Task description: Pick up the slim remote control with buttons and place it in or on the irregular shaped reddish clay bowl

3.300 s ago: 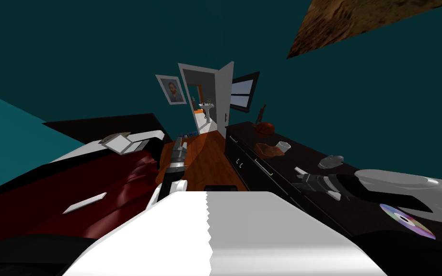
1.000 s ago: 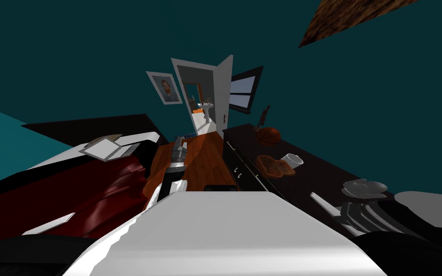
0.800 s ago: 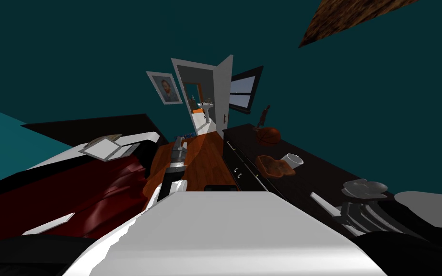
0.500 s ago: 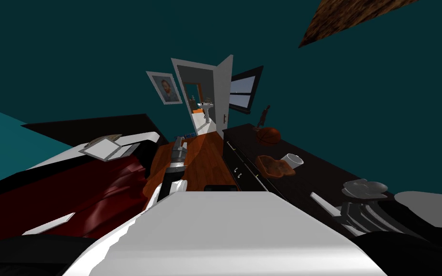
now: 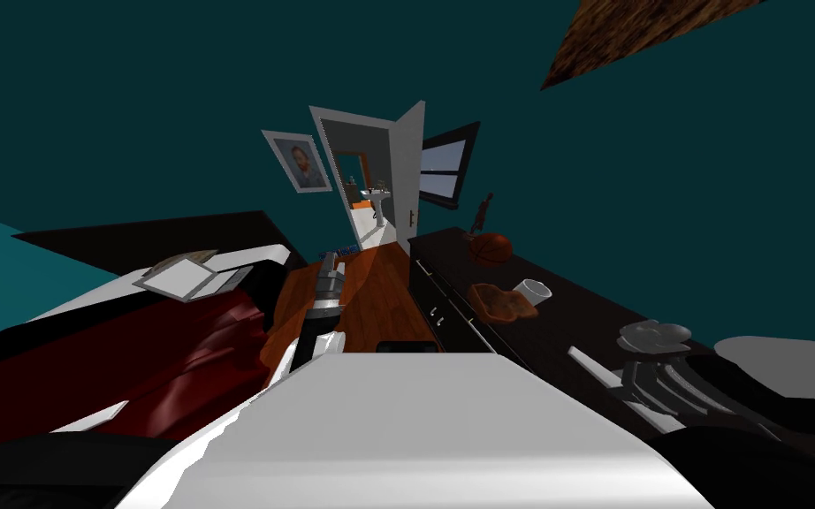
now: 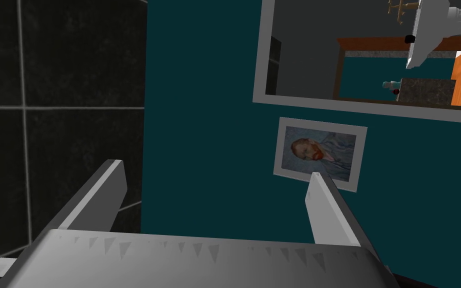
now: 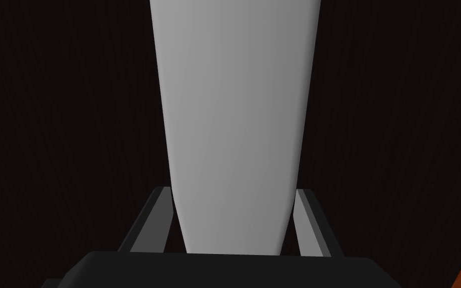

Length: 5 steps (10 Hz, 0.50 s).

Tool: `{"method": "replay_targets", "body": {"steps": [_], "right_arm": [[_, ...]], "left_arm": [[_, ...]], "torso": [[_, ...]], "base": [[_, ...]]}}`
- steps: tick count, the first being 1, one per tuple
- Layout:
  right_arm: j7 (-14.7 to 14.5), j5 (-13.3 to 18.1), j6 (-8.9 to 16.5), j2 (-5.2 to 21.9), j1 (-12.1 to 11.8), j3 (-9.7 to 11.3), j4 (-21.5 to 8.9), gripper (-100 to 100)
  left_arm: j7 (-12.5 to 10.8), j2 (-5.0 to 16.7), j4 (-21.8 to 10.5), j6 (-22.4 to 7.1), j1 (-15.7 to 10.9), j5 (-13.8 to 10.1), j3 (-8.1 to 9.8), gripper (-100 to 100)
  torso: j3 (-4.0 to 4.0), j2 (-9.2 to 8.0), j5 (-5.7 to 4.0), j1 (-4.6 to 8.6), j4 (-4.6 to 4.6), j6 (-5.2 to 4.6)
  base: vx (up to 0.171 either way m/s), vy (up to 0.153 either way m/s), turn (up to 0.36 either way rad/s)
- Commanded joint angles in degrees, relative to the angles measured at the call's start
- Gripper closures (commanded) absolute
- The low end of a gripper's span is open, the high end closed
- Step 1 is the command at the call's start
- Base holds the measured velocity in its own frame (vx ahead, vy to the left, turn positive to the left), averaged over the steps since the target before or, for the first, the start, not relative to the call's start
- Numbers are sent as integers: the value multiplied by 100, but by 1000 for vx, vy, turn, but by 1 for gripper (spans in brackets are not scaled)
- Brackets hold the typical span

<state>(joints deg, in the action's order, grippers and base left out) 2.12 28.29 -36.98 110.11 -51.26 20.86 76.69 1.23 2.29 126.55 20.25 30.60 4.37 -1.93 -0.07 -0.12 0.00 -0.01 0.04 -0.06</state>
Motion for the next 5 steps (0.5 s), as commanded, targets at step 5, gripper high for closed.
{"method": "replay_targets", "body": {"steps": [5], "right_arm": [[78,-120,-198,536,237,-172,-271,100]], "left_arm": [[0,-1,0,0,0,0,-1,0]], "torso": [[-7,-9,22,-48,6,6]], "base": [[-37,82,-35]]}}
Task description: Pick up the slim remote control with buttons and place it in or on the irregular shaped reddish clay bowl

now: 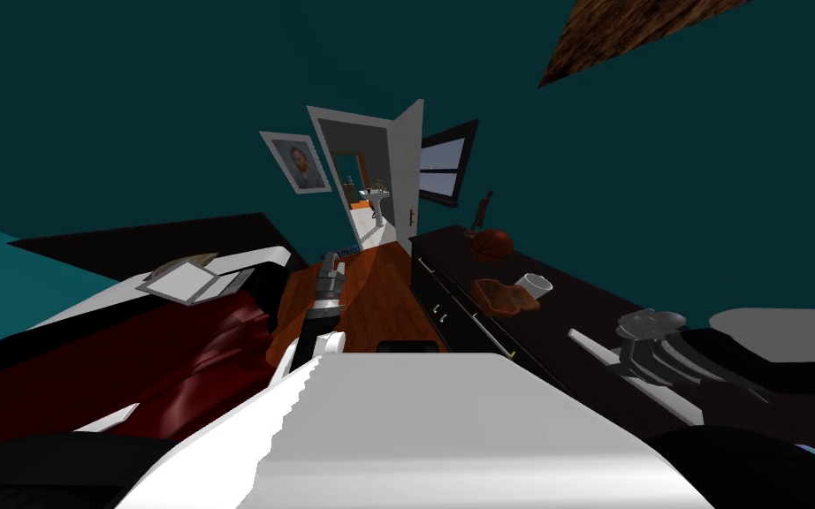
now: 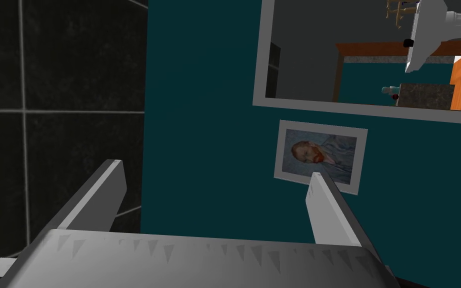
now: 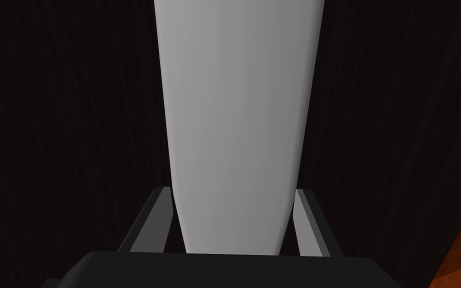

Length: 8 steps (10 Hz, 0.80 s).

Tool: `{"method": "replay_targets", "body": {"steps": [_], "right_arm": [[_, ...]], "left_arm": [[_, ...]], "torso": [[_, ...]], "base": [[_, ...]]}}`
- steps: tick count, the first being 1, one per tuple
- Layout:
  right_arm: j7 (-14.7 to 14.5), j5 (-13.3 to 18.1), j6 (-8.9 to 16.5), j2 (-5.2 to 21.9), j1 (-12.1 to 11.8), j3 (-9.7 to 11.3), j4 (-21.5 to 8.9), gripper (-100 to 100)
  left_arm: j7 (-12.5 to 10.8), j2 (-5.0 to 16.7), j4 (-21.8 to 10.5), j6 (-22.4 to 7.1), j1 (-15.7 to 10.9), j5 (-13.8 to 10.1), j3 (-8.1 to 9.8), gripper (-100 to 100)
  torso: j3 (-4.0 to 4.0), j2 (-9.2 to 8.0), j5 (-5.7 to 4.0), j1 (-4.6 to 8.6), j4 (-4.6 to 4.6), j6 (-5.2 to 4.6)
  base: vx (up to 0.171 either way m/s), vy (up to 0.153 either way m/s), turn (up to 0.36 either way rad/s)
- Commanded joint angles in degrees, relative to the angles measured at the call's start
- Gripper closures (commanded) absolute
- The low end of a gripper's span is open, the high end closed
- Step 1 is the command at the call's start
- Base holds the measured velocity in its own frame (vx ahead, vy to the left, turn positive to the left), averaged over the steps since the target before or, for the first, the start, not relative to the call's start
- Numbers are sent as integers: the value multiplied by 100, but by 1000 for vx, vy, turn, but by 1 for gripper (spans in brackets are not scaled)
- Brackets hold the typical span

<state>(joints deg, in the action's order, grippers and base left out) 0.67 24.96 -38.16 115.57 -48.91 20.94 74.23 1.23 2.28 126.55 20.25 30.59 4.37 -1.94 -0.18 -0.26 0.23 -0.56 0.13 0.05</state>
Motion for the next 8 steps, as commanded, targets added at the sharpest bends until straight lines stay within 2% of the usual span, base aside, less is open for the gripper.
{"method": "replay_targets", "body": {"steps": [1,2,3,6,7,8], "right_arm": [[223,254,-79,-9,2,-181,-25,100],[302,174,-275,239,146,-272,-120,100],[349,127,-391,352,221,-318,-157,100],[513,-37,-790,659,456,-451,-240,100],[513,-37,-790,659,456,-451,-240,100],[573,-96,-932,751,536,-494,-260,100]], "left_arm": [[0,0,0,0,0,0,0,0],[0,0,0,0,0,0,0,0],[0,0,0,0,0,0,0,0],[0,0,0,0,0,0,0,0],[0,0,0,0,0,0,0,0],[0,1,0,0,0,0,0,0]], "torso": [[0,0,0,0,0,0],[3,5,-4,13,-2,-1],[5,10,4,6,-1,2],[6,11,2,-1,-3,-5],[6,9,-2,7,-4,-9],[6,9,-5,17,-5,-11]], "base": [[-26,50,10],[-23,74,-54],[-29,82,-71],[-24,68,-45],[-20,34,-25],[-14,25,-30]]}}
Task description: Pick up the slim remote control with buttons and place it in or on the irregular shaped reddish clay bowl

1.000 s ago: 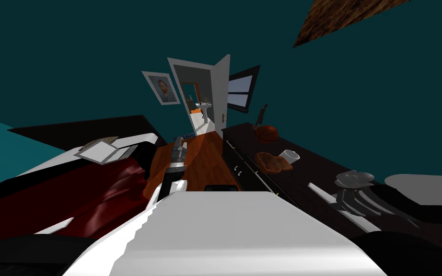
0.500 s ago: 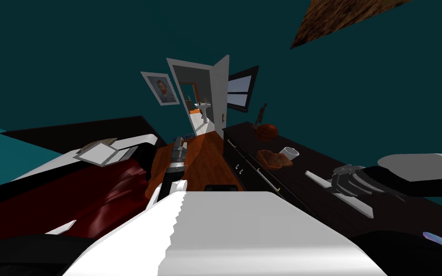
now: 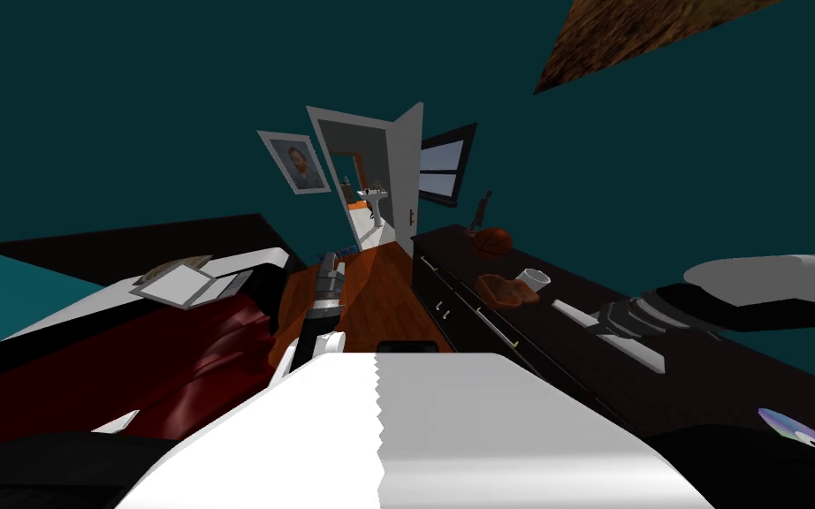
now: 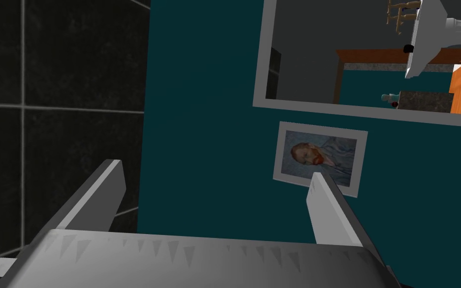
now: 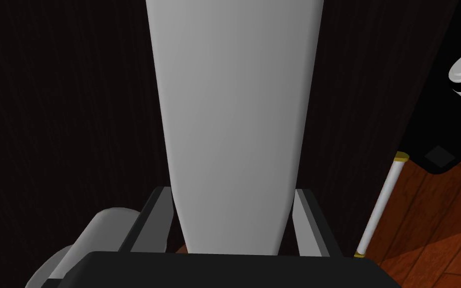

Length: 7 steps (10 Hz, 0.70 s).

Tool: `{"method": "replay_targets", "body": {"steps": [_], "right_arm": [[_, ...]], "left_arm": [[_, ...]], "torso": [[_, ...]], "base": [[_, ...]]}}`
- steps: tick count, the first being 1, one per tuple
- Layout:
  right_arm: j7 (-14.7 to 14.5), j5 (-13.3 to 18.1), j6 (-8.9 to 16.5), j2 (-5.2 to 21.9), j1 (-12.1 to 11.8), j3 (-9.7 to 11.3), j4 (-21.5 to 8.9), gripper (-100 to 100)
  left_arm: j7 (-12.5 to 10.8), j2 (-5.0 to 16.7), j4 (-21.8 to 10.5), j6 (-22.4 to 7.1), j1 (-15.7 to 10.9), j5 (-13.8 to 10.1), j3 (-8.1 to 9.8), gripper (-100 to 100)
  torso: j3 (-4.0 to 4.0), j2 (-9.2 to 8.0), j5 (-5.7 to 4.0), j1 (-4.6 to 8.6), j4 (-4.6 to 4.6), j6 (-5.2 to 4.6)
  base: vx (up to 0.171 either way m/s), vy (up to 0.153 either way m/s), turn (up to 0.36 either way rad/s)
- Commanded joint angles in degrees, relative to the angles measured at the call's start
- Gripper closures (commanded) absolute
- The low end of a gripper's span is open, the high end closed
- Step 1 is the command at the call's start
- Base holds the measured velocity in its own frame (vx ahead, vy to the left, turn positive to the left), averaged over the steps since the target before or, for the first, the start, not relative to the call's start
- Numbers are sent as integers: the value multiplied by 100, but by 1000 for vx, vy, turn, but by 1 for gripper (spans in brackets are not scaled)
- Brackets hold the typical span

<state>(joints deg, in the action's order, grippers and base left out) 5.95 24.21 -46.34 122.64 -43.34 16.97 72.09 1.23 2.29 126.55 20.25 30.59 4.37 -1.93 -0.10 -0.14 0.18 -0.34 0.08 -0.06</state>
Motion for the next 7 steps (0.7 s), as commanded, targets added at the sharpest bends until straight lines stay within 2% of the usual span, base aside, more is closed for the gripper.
{"method": "replay_targets", "body": {"steps": [1,4,5,6,7], "right_arm": [[105,-81,-259,131,57,-139,-63,100],[288,-255,-677,366,277,-251,-97,100],[288,-255,-677,366,277,-251,-97,100],[402,-359,-925,504,403,-313,-106,100],[402,-359,-925,504,403,-313,-106,100]], "left_arm": [[0,0,0,0,0,0,0,0],[0,0,0,0,0,0,0,0],[0,0,0,0,0,0,0,0],[0,0,0,0,0,0,0,0],[0,0,0,0,0,0,0,0]], "torso": [[0,0,0,0,0,0],[3,4,-2,1,-3,-3],[4,5,-2,-2,-4,-4],[7,7,-7,6,-6,-2],[8,10,-4,1,-6,1]], "base": [[-8,24,-47],[-11,28,-51],[-1,23,-21],[-2,29,-64],[3,24,-24]]}}
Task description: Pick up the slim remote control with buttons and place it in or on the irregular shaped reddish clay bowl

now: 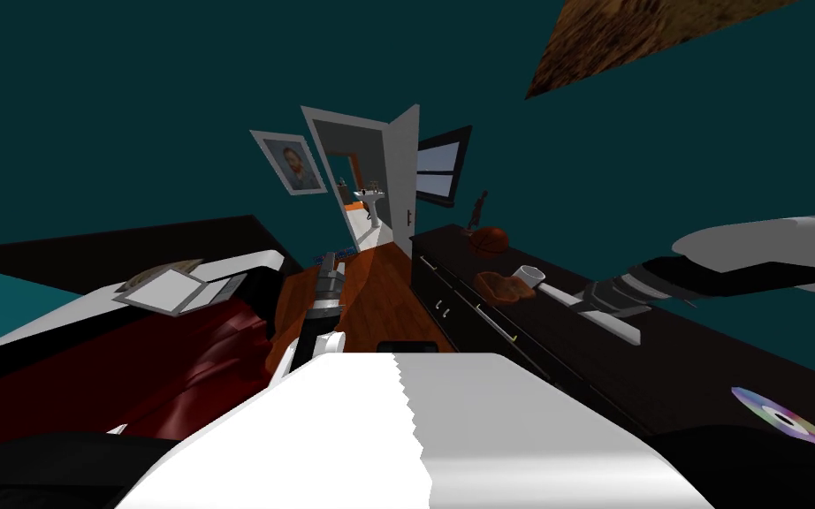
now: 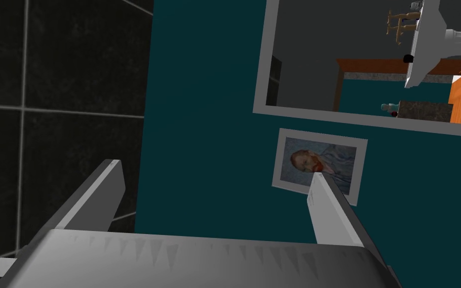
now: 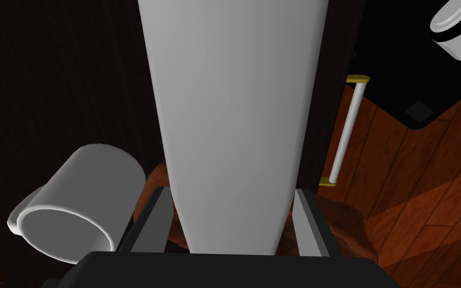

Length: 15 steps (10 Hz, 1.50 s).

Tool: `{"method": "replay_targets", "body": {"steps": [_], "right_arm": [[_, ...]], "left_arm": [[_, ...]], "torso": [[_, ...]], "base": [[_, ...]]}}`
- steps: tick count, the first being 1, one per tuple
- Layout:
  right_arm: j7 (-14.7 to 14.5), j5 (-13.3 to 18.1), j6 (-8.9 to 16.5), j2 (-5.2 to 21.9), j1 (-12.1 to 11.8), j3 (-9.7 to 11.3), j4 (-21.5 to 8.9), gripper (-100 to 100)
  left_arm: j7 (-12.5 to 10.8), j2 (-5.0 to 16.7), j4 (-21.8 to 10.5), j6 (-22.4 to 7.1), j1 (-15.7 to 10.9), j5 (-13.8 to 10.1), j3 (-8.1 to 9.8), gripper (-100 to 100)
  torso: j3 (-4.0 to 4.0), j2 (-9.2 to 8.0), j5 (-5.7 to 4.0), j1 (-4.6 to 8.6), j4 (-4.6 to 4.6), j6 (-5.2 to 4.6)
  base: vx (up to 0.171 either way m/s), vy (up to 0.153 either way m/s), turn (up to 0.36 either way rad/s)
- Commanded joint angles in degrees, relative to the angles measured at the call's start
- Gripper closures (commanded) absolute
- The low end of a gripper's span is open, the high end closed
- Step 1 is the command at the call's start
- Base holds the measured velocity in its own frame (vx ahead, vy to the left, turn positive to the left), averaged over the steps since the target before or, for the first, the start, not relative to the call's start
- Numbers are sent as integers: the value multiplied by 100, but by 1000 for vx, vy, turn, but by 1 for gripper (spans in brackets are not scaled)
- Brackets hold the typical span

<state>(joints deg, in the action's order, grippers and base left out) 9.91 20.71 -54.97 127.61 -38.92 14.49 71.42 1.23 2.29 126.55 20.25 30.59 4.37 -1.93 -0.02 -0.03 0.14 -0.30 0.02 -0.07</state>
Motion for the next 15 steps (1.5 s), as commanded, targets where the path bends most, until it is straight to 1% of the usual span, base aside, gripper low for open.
{"method": "replay_targets", "body": {"steps": [1,4,5,7,9,11,13,14,15], "right_arm": [[59,-56,-171,75,16,-91,-41,100],[197,-169,-429,264,138,-149,-34,100],[268,-219,-537,381,182,-169,-18,100],[362,-263,-603,591,183,-165,39,100],[398,-242,-508,780,88,-114,127,100],[403,-191,-344,918,-59,-33,253,100],[404,-139,-180,986,-234,72,431,100],[408,-126,-141,991,-290,108,499,100],[388,-129,-157,966,-243,94,465,100]], "left_arm": [[0,0,0,0,0,0,0,0],[0,0,0,0,0,0,0,0],[0,0,0,0,0,0,0,0],[0,0,0,0,1,0,0,0],[0,0,0,0,1,0,0,0],[0,0,0,0,2,0,0,0],[0,0,0,0,2,0,0,0],[0,0,0,0,2,0,0,0],[0,0,0,0,2,0,0,0]], "torso": [[0,0,0,0,0,0],[2,4,1,-2,0,2],[3,6,1,-4,-1,2],[12,23,5,-22,-4,1],[27,47,11,-31,-10,5],[41,73,12,-32,-14,12],[49,83,11,-34,-19,17],[49,82,6,-13,-20,14],[45,75,6,-7,-18,14]], "base": [[6,18,-29],[15,28,-41],[33,55,-43],[95,83,-66],[141,87,-30],[188,103,-8],[192,74,7],[163,32,12],[67,18,6]]}}
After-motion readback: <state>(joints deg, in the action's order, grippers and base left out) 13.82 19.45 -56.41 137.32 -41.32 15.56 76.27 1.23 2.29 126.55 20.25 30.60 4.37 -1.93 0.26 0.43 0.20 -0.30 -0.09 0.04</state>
